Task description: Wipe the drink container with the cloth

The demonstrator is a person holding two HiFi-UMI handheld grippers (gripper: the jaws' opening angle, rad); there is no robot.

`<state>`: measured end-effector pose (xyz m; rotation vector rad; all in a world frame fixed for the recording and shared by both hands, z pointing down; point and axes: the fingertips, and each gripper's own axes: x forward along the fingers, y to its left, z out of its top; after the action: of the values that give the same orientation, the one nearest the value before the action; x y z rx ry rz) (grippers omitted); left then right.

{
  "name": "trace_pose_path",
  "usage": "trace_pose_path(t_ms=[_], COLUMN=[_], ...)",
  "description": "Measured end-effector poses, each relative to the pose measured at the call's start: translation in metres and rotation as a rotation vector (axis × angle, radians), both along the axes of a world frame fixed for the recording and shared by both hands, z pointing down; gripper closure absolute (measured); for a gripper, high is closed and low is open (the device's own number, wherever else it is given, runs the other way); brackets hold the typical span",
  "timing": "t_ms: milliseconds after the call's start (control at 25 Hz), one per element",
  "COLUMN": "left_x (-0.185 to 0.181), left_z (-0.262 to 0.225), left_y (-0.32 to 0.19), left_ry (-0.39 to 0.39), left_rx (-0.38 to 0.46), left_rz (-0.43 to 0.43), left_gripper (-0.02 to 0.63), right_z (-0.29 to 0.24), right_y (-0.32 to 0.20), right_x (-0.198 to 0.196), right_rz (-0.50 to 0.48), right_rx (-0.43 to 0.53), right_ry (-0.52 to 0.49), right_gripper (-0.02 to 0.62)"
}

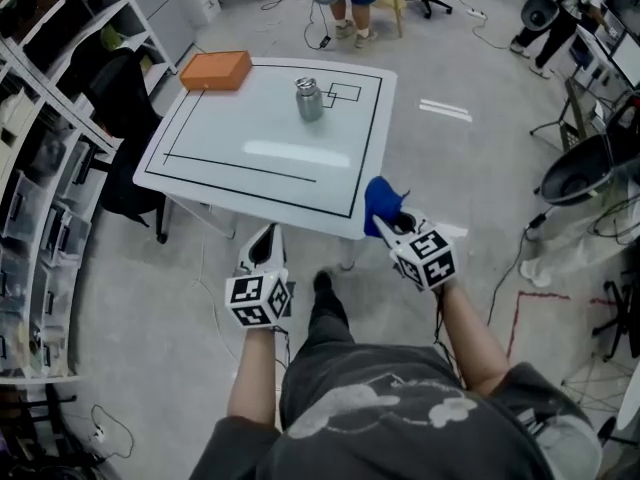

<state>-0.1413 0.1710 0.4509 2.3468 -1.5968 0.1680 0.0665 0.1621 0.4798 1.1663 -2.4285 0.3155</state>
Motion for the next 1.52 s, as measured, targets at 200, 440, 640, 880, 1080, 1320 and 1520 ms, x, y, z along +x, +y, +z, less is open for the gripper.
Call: trace_pose_path(t_ms=[200, 440, 640, 880, 1080, 1320, 1520], left_x=[-0.008, -0.014, -0.008, 0.009, 0.028, 0.054, 0.082], left_z=[0.003, 0.008, 0.011, 0.011, 0.017, 0.028, 0.026], left_y=[-0.079, -0.164, -0.220, -0.270, -0.294, -0.310, -0.324], left_ry=[0.011, -0.001, 0.011, 0.002, -0.011, -0.056, -0.119], left_rx=[-0.033, -0.062, -0.057, -0.027, -0.040, -0.059, -0.077], left_rz=[0.040, 0.115, 0.216, 0.347, 0.413, 0.436, 0.405], left_gripper=[0.603, 0.603, 0.602, 0.601, 0.585, 0.422, 0.346], right_z=[-0.004, -0.010, -0.003, 0.000, 0.000, -0.007, -0.019], right_y=[-0.076, -0.163, -0.216, -0.255, -0.267, -0.272, -0.289], right_x=[-0.007, -0.022, -0.035, -0.038, -0.029, -0.015, -0.003], right_rz=[0.060, 0.116, 0.144, 0.170, 0.197, 0.188, 0.100], right_rx=[-0.023, -0.038, -0.066, -0.091, -0.103, -0.080, -0.062], right_ry=[-0.004, -0.011, -0.004, 0.025, 0.033, 0.019, -0.011], right_gripper=[0.549, 0.549, 0.549, 0.549, 0.549, 0.549, 0.549])
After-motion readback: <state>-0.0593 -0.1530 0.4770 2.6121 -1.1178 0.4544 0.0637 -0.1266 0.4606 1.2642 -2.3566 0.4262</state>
